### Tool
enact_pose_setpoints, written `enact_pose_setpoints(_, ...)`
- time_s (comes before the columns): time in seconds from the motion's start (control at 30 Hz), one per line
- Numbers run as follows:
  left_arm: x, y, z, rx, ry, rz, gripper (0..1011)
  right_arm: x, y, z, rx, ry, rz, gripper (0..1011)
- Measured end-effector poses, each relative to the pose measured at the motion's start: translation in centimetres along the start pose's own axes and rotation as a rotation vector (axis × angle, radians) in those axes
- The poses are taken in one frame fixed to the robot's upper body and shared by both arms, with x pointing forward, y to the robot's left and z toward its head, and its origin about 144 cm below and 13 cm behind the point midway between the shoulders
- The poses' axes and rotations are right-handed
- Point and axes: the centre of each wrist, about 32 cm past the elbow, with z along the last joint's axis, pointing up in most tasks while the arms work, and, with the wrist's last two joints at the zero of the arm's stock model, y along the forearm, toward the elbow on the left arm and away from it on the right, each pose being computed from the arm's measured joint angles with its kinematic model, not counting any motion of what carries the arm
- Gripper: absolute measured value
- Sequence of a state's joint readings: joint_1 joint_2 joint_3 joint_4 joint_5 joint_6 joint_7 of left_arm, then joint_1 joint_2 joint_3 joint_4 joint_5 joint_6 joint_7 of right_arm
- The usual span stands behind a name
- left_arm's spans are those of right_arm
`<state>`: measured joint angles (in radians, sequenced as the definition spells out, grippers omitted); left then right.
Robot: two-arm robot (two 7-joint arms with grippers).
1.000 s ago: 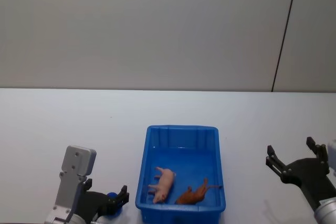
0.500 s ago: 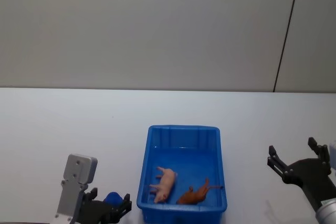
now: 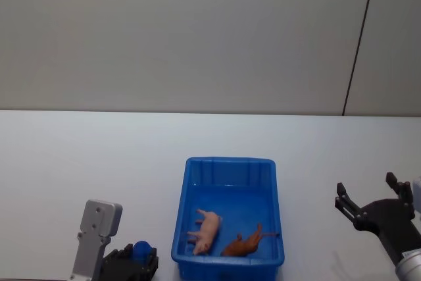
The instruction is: Pick up the two dolls from the table and place them into the box.
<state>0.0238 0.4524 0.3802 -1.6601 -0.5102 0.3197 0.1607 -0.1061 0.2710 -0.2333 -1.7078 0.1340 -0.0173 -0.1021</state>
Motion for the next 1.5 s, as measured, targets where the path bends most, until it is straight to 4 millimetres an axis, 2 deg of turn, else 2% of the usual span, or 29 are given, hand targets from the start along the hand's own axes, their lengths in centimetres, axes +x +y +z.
enact_pose_setpoints(0.17, -0.1, 0.0, -0.2, -0.003, 0.003, -0.001, 390, 0.0, 0.0, 0.0, 0.0, 0.0, 0.0, 1001)
enact_pose_setpoints(0.2, -0.1, 0.0, -0.2, -0.005, 0.004, -0.002, 330, 0.0, 0.0, 0.0, 0.0, 0.0, 0.0, 1001)
enact_pose_setpoints(0.33, -0.1, 0.1, -0.3, -0.015, 0.003, -0.003, 273, 0.0, 0.0, 0.0, 0.0, 0.0, 0.0, 1001)
enact_pose_setpoints(0.6, -0.4, 0.3, 0.3, -0.067, -0.014, -0.005, 219, 0.0, 0.0, 0.0, 0.0, 0.0, 0.0, 1001)
enact_pose_setpoints(1.07, -0.7, 0.7, 3.4, -0.226, -0.097, -0.035, 142, 0.0, 0.0, 0.0, 0.0, 0.0, 0.0, 1001)
enact_pose_setpoints(1.5, -0.4, -0.1, 5.5, -0.355, -0.155, -0.178, 79, 0.0, 0.0, 0.0, 0.0, 0.0, 0.0, 1001)
